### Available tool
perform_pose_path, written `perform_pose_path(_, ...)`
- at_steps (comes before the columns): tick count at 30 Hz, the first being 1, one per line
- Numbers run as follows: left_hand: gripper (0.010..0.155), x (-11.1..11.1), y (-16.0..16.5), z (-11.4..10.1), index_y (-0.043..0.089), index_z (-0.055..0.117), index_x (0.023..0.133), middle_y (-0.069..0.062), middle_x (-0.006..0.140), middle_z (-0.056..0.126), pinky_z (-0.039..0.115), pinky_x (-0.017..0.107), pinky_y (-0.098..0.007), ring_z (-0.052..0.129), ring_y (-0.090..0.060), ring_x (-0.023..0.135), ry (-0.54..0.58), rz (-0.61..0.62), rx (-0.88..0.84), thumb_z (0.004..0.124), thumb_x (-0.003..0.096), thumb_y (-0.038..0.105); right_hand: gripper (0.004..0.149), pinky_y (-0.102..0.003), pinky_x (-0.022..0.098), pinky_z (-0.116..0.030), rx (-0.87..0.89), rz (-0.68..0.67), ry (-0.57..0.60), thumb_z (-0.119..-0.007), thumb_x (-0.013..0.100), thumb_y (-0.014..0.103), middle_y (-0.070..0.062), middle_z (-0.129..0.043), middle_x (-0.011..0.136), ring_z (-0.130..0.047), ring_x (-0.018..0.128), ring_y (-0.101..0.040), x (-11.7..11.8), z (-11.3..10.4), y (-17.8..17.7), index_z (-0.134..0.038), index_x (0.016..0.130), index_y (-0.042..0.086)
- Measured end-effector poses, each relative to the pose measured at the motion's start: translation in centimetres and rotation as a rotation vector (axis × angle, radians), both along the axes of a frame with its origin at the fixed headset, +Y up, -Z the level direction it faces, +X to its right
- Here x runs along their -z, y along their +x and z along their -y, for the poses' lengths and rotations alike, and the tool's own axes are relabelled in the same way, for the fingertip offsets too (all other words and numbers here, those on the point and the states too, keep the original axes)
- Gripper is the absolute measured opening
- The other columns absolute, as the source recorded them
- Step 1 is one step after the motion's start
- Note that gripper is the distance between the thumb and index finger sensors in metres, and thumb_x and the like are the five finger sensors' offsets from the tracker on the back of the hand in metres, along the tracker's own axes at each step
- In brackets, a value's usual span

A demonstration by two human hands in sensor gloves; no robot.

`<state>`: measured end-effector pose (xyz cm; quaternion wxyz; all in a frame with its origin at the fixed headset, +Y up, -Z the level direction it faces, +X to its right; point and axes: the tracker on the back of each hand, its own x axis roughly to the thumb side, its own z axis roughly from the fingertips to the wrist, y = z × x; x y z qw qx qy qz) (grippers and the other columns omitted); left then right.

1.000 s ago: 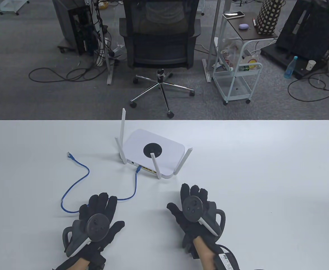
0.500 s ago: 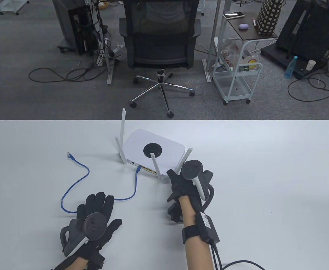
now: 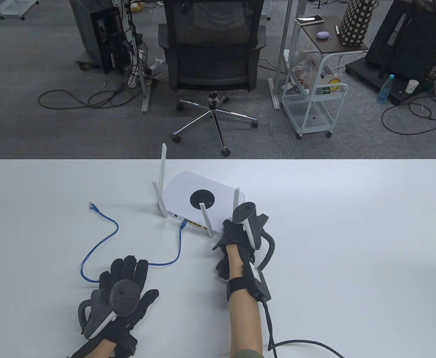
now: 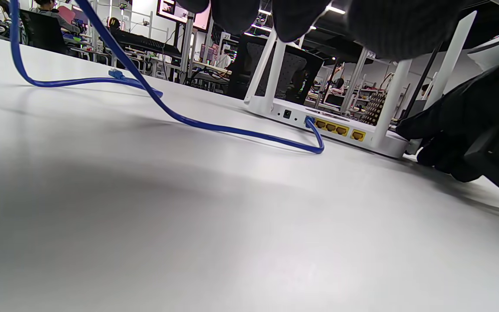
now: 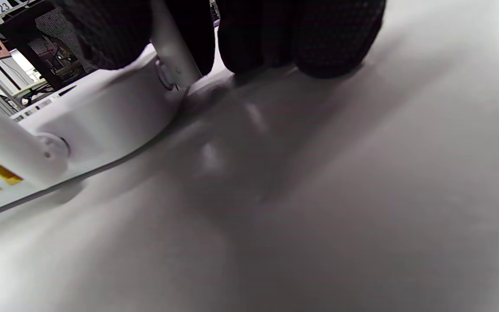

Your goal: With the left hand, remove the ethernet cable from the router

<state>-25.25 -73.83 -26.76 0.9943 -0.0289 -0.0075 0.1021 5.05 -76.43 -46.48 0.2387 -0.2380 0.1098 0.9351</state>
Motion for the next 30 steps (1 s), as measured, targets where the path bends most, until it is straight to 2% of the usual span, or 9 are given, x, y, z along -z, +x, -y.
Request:
perform_pose_path(7,0.079,0.0,-0.1,-0.1,0.029,0.044,0.120,-0.012,0.133,0.033,0.023,0.083,-0.063,0.028,-0.040,0.123,0.001,-0.011,-0.005,0.069,0.0511,0.059,0.051,-0.049,0.059,-0.073,0.054,-0.028,0.026,-0.065,0.059,0.048,-0.021,-0.060,0.105,-0.066,0.083,-0.046,-0.2,-0.5,0.0,-0.060,0.099,0.017)
perform_pose_path(10,0.079,0.0,-0.2,-0.2,0.029,0.045,0.120,-0.012,0.132,0.034,0.023,0.083,-0.063,0.028,-0.040,0.123,0.002,-0.012,-0.007,0.069,0.0512,0.058,0.051,-0.054,0.061,-0.073,0.161,-0.045,0.094,-0.059,0.061,0.048,-0.024,-0.062,0.104,-0.070,0.085,-0.052,-0.6,-1.2,0.2,-0.050,0.099,0.015)
perform_pose_path(12,0.079,0.0,-0.2,-0.2,0.029,0.045,0.120,-0.012,0.132,0.034,0.023,0.083,-0.063,0.028,-0.040,0.123,0.006,-0.012,-0.011,0.069,0.0513,0.058,0.052,-0.049,0.059,-0.079,0.264,-0.046,0.163,-0.054,0.062,0.050,-0.025,-0.059,0.104,-0.076,0.085,-0.049,-1.0,-1.6,0.5,-0.044,0.099,0.014)
perform_pose_path(14,0.079,0.0,-0.3,-0.4,0.029,0.045,0.120,-0.012,0.132,0.034,0.023,0.083,-0.063,0.028,-0.040,0.123,0.012,-0.014,-0.018,0.069,0.0513,0.058,0.053,-0.044,0.058,-0.083,0.479,-0.064,0.219,-0.052,0.064,0.050,-0.025,-0.056,0.105,-0.079,0.085,-0.045,-1.4,-1.7,0.9,-0.038,0.099,0.013)
perform_pose_path(19,0.078,0.0,-0.5,-0.6,0.029,0.046,0.120,-0.013,0.132,0.035,0.024,0.083,-0.063,0.029,-0.040,0.123,0.020,-0.020,-0.029,0.068,0.0515,0.058,0.053,-0.031,0.053,-0.091,0.782,0.073,0.349,-0.069,0.062,0.042,-0.022,-0.059,0.101,-0.091,0.078,-0.031,-2.9,-2.0,1.6,-0.039,0.094,0.011)
perform_pose_path(22,0.078,-0.1,-0.6,-0.7,0.029,0.046,0.120,-0.013,0.132,0.035,0.024,0.083,-0.063,0.030,-0.041,0.123,0.026,-0.026,-0.037,0.068,0.0517,0.058,0.060,-0.035,0.051,-0.091,0.847,0.137,0.421,-0.076,0.058,0.037,-0.024,-0.061,0.097,-0.091,0.074,-0.034,-4.2,-2.7,2.2,-0.038,0.095,0.008)
perform_pose_path(24,0.077,-0.1,-0.7,-0.8,0.028,0.046,0.120,-0.013,0.132,0.036,0.025,0.083,-0.063,0.030,-0.041,0.123,0.028,-0.028,-0.042,0.068,0.0519,0.057,0.074,-0.040,0.048,-0.091,0.855,0.164,0.474,-0.080,0.055,0.033,-0.026,-0.062,0.094,-0.092,0.071,-0.038,-5.1,-3.5,2.7,-0.030,0.100,0.003)
perform_pose_path(27,0.076,-0.1,-0.8,-0.9,0.028,0.046,0.120,-0.013,0.132,0.037,0.025,0.083,-0.063,0.031,-0.041,0.123,0.034,-0.032,-0.050,0.068,0.0523,0.057,0.087,-0.044,0.045,-0.090,0.847,0.130,0.520,-0.082,0.052,0.030,-0.028,-0.063,0.093,-0.092,0.068,-0.041,-6.8,-4.9,3.8,-0.022,0.106,-0.002)
perform_pose_path(30,0.076,-0.1,-0.9,-0.9,0.028,0.047,0.120,-0.013,0.132,0.037,0.025,0.083,-0.063,0.031,-0.041,0.122,0.037,-0.031,-0.056,0.068,0.0525,0.057,0.087,-0.045,0.047,-0.088,0.893,0.078,0.499,-0.081,0.052,0.028,-0.028,-0.058,0.095,-0.089,0.072,-0.042,-9.0,-6.1,5.0,-0.021,0.106,-0.005)
